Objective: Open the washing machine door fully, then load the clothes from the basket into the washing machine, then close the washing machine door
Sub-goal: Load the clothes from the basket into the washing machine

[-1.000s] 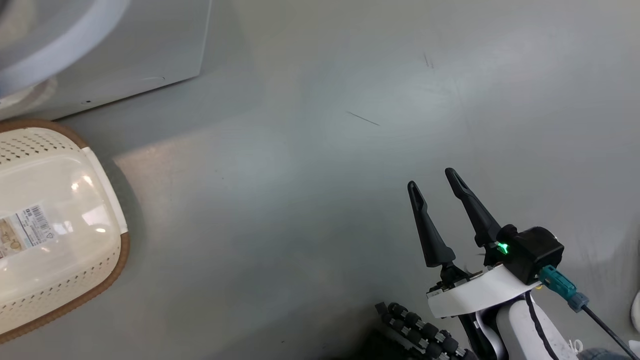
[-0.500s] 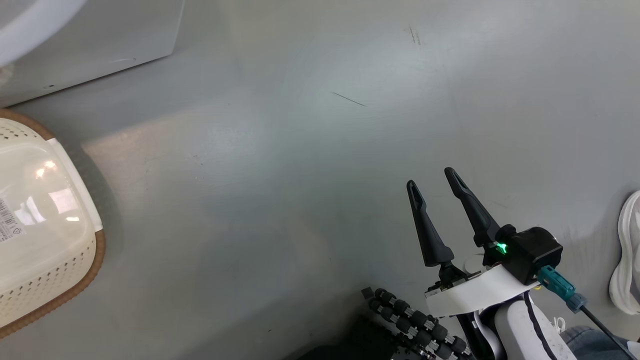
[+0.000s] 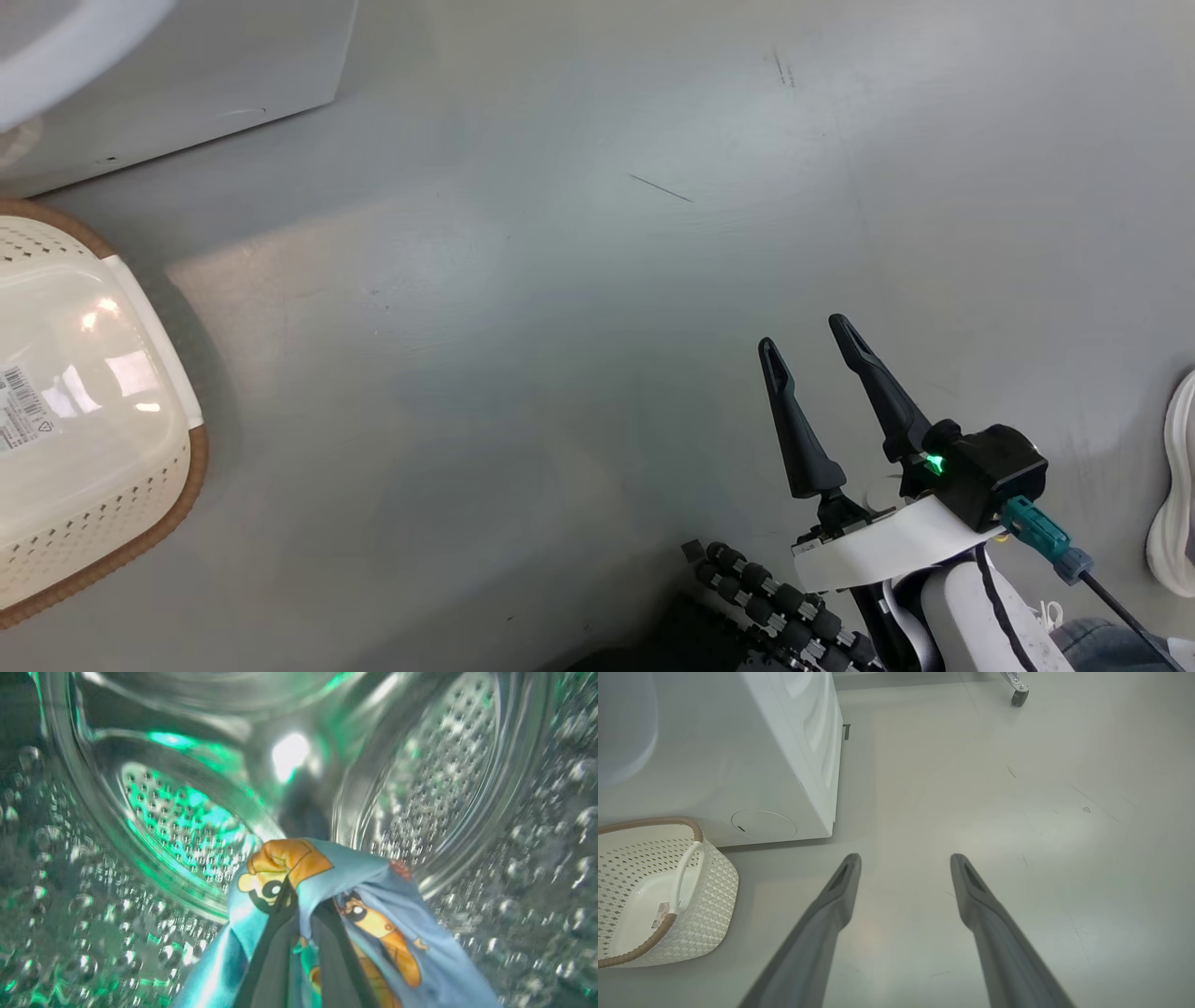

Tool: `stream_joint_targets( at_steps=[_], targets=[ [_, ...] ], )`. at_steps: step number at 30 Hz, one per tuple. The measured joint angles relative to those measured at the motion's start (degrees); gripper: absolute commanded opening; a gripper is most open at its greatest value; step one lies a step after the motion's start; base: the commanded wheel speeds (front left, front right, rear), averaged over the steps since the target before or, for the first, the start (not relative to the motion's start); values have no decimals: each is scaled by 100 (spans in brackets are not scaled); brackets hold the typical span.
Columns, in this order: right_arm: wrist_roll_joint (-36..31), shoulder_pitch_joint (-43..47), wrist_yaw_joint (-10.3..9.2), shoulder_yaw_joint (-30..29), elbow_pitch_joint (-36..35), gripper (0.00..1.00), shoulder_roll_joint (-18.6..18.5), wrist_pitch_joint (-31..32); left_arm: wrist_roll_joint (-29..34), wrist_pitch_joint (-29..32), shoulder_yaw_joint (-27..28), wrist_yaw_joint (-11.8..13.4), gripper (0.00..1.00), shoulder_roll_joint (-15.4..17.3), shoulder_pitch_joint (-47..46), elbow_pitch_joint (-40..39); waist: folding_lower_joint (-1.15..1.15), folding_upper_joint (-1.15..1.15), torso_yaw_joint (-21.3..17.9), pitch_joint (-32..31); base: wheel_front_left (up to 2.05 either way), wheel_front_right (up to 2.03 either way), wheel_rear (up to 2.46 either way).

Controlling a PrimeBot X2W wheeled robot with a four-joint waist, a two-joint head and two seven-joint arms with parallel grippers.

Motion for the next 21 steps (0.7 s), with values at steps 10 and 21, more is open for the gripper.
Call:
stream_joint_targets(
  at_steps=[10,21],
  targets=[
    [0,-17,-5,-4,123,100,-2,0,118,296,-113,264,100,-194,123,864,0,0,71,-315,0,0,0],
    [-48,-18,-7,-202,229,100,-5,0,294,488,-276,591,100,-614,174,1434,-1,0,338,-702,0,0,0]
  ],
)
